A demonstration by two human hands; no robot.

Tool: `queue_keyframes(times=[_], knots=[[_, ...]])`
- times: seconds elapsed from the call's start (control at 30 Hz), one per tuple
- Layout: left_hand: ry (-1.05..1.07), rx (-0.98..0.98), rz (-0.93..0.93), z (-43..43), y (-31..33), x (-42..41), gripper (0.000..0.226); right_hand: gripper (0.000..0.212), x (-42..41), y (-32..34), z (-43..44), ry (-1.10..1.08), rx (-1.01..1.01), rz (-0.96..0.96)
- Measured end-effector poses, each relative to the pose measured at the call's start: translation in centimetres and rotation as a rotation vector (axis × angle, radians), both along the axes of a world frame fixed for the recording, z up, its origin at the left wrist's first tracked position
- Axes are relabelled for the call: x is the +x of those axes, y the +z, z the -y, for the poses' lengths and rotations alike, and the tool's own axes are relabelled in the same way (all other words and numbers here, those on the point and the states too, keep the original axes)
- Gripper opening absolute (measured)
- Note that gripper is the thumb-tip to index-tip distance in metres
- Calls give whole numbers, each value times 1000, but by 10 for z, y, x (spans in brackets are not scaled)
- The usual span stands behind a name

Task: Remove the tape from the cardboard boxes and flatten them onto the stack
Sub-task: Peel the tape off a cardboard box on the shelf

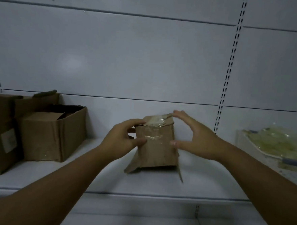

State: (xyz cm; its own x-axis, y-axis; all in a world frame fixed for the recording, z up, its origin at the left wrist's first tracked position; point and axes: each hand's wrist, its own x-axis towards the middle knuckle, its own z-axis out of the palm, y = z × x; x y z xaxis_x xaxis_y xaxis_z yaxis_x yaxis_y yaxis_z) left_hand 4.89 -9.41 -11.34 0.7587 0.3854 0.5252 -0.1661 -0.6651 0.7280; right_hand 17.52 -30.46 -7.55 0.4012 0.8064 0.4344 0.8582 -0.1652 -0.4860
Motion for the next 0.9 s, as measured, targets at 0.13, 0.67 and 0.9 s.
queue_keyframes(times=[0.13,0.67,0.9], knots=[[37,112,34,9,-38,0,47,85,16,-54,-14,59,-28,-12],[132,137,177,34,-69,24,69,64,9,-110,-39,-15,439,-176],[210,261,224,36,-72,27,66,58,11,-112,-45,14,499,-271]])
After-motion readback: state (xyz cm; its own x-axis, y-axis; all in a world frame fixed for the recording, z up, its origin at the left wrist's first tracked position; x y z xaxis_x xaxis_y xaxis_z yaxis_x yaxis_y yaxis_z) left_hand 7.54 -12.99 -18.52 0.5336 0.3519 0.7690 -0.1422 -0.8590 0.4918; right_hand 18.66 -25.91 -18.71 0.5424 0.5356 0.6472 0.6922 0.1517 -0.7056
